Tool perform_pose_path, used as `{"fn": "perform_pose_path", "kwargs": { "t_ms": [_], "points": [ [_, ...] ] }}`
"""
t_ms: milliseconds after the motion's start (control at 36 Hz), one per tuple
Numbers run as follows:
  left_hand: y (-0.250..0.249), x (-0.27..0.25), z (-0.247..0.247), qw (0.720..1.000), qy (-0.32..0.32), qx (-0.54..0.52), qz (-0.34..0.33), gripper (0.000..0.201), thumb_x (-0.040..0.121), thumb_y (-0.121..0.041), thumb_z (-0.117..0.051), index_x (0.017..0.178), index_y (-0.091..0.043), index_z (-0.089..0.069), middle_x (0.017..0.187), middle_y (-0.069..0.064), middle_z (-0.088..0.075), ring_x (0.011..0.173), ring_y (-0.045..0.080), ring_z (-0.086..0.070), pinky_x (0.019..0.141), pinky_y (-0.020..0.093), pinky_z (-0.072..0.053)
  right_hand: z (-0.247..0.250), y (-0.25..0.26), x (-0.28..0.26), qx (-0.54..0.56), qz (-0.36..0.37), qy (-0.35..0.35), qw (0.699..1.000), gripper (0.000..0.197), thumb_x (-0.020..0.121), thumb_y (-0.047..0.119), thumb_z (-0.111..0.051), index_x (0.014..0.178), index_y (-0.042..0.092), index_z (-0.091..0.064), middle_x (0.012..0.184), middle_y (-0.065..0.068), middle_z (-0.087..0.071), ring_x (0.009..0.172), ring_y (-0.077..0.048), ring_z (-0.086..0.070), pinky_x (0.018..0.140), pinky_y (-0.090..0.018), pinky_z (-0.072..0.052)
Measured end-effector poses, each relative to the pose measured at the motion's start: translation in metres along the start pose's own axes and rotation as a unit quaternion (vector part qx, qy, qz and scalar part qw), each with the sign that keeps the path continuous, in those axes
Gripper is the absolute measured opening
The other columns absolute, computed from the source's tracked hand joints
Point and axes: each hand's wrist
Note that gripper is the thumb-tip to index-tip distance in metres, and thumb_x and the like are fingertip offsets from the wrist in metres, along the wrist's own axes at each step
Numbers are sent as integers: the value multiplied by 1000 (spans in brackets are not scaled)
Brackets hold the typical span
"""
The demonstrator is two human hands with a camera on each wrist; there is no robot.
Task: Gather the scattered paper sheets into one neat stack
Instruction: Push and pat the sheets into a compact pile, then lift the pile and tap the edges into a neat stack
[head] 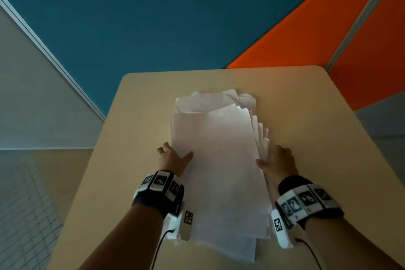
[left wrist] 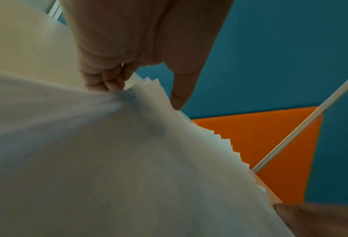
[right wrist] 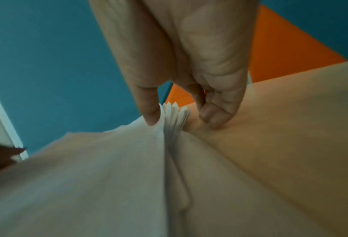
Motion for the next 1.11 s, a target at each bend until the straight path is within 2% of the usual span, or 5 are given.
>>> {"fn": "perform_pose_path", "kwargs": {
  "t_ms": [306,417,639,1028,1111],
  "points": [
    [-10,34,0,989,63,-119,57,56,87,-32,-61,121,11,-53,123,26,-60,112,39,-58,87,33,-45,-11,21,20,190,-62,4,980,49,84,19,-62,124,-3,-48,125,-23,-58,113,-37,-56,88,-37,-44],
    [-2,32,1,966,104,-232,48,71,62,-31,-75,117,10,-57,116,27,-64,104,39,-63,98,51,-48,-11,20,16,234,-38,30,971,43,83,16,-64,121,-2,-55,124,-21,-61,112,-36,-58,94,-38,-44],
    [19,1,6,895,177,-408,31,15,85,11,-52,95,2,-58,51,4,-73,45,17,-69,42,28,-57,-8,15,-19,345,13,57,937,39,80,-2,-62,118,7,-57,108,-14,-64,98,-27,-59,87,-36,-46],
    [-20,-91,78,878,58,-418,-228,25,83,7,-58,85,-18,-62,59,-11,-72,56,-3,-67,60,16,-57,56,51,-127,366,162,-127,908,43,82,12,-65,124,5,-53,117,-15,-66,109,-28,-61,101,-42,-46],
    [-40,-123,104,853,45,-432,-289,19,82,-3,-64,85,-21,-65,66,-11,-75,66,3,-69,68,23,-59,80,63,-159,406,210,-157,875,32,85,14,-62,116,10,-58,111,-1,-67,101,-11,-63,90,-19,-48]
  ]
}}
Point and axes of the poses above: each hand's wrist, its own x-axis towards the middle knuckle, its own z-axis out of the back of the hand, y = z × x
